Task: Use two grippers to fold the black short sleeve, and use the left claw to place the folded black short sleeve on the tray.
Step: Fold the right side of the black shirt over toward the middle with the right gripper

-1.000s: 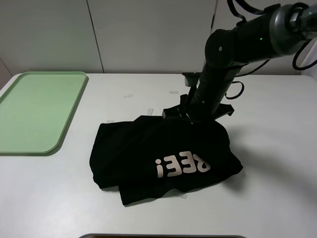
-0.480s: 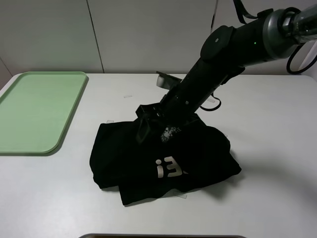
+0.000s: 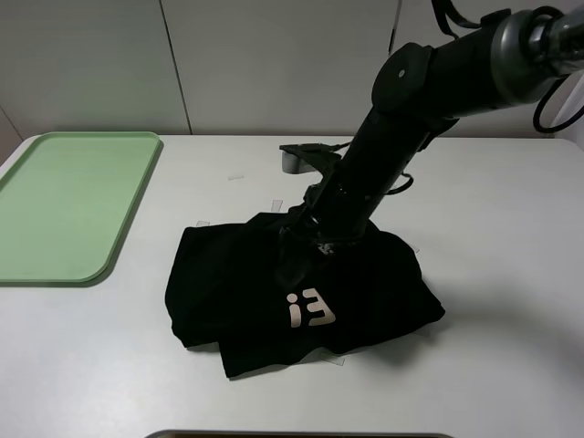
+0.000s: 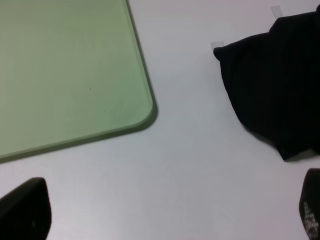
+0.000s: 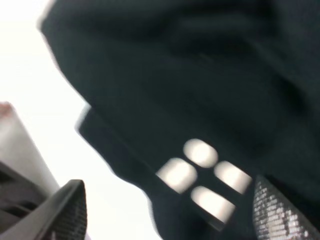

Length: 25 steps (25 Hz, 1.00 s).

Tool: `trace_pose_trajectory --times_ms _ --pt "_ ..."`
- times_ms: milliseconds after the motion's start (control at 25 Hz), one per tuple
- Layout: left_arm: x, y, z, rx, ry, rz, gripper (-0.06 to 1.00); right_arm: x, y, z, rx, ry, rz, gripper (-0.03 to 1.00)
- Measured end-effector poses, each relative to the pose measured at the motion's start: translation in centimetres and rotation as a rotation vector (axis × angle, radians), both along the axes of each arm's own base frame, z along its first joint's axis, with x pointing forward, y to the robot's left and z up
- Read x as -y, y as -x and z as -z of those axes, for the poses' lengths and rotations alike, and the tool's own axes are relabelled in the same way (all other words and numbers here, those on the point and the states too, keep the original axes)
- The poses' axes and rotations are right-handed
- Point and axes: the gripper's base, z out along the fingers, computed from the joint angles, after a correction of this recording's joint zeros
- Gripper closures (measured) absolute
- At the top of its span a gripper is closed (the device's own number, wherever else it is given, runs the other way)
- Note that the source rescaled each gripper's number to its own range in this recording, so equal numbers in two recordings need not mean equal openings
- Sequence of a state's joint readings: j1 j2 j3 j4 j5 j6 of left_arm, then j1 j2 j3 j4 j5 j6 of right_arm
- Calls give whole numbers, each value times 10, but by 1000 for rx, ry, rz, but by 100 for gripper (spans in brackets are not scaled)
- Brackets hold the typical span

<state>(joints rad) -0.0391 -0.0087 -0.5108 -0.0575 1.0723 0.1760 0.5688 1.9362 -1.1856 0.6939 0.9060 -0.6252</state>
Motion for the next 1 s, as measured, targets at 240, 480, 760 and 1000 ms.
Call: trace_pose_trajectory --times_ms 240,480,760,1000 --pt "0 0 0 0 0 0 -6 18 -3 -20 95 173 80 24" --pt "0 0 0 0 0 0 -6 17 -12 -72 131 117 241 24" --pt "0 0 0 0 0 0 -6 50 -30 -82 302 293 258 24" --pt "0 0 0 0 0 0 -6 90 -38 -44 380 460 374 24"
